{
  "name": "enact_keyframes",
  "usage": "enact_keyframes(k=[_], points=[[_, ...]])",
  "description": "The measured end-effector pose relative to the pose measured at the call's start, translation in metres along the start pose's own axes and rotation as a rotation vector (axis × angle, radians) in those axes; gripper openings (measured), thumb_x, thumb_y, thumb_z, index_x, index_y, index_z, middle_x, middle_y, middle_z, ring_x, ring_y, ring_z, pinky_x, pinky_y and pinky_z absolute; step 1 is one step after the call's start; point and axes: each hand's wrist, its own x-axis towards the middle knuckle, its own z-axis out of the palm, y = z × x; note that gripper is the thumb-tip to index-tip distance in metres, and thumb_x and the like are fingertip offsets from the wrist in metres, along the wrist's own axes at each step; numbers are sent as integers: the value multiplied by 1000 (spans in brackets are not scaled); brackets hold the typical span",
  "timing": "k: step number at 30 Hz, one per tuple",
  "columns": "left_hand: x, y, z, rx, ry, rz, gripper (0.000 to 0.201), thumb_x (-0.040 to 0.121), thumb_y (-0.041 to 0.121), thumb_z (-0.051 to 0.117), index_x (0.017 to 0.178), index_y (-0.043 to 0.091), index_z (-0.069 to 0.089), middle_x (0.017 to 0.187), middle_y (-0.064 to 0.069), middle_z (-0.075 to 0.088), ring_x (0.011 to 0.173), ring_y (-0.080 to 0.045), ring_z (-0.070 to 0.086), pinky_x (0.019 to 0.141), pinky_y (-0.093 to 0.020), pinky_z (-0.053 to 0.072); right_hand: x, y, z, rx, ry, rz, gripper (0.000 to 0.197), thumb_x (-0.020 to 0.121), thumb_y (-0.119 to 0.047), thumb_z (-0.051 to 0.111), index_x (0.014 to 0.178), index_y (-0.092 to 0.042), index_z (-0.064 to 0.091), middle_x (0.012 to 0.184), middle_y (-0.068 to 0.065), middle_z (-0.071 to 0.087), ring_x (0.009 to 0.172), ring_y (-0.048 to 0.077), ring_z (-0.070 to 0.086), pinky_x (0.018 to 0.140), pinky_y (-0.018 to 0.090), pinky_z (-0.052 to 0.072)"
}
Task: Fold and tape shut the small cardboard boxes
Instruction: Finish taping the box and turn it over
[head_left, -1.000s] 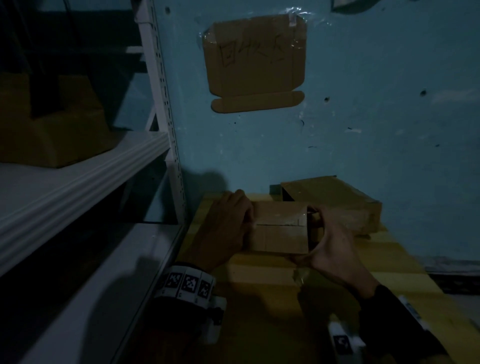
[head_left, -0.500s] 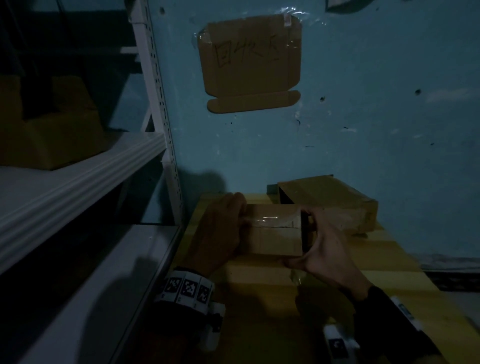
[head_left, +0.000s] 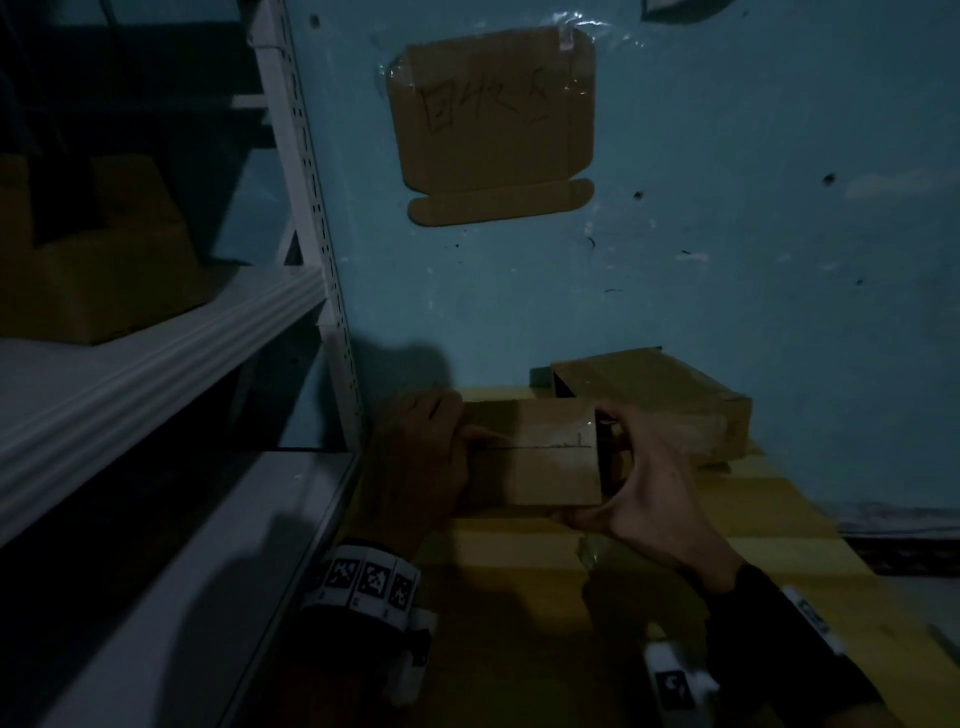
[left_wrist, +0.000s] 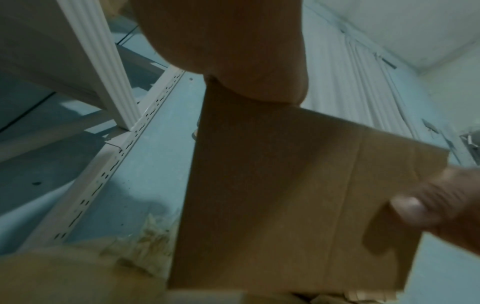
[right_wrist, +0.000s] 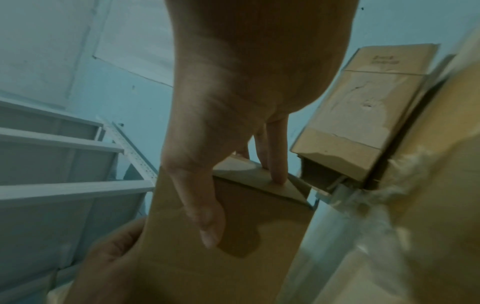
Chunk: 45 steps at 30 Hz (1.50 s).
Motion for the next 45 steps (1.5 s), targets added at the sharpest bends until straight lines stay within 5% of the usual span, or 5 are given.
enact_keyframes(k=[10, 18, 27, 34, 45], points=[[-6, -13, 13, -107, -170, -45, 41, 95, 36, 39, 77, 9, 65, 80, -8, 59, 78, -27, 55, 73, -37, 41, -3, 1, -1, -23, -53, 55, 109, 49, -30, 101, 138, -32, 38, 124, -32, 46, 113, -28, 44, 92, 17, 47], [-5, -19, 9, -232, -258, -7, 42, 96, 57, 46, 75, 23, 36, 74, 4, 39, 66, -15, 36, 63, -30, 31, -2, 13, -1, -76, -61, 57, 112, 51, -31, 100, 144, -24, 38, 126, -30, 45, 111, -32, 41, 84, -2, 39], [-6, -21, 3, -244, -319, 1, 43, 86, 57, 58, 81, 18, 41, 83, 2, 41, 74, -21, 38, 67, -41, 39, 2, 18, 1, -69, -33, 61, 114, 50, -27, 101, 144, -22, 39, 133, -15, 47, 110, -34, 39, 86, -9, 33], [-8, -21, -3, -322, -369, -61, 47, 74, 61, 67, 86, 26, 39, 88, 8, 40, 78, -18, 39, 65, -33, 35, 3, 20, 1, -44, -51, 64, 113, 49, -20, 101, 144, -21, 39, 123, -27, 46, 109, -35, 39, 85, -9, 34], [-9, -30, -11, -412, -523, -143, 71, 50, 50, 85, 107, 25, 50, 109, 10, 46, 100, -16, 47, 81, -41, 49, 4, 21, -2, -118, -40, 32, 115, 48, -33, 99, 146, -18, 41, 138, -12, 49, 119, -7, 45, 86, 1, 37]])
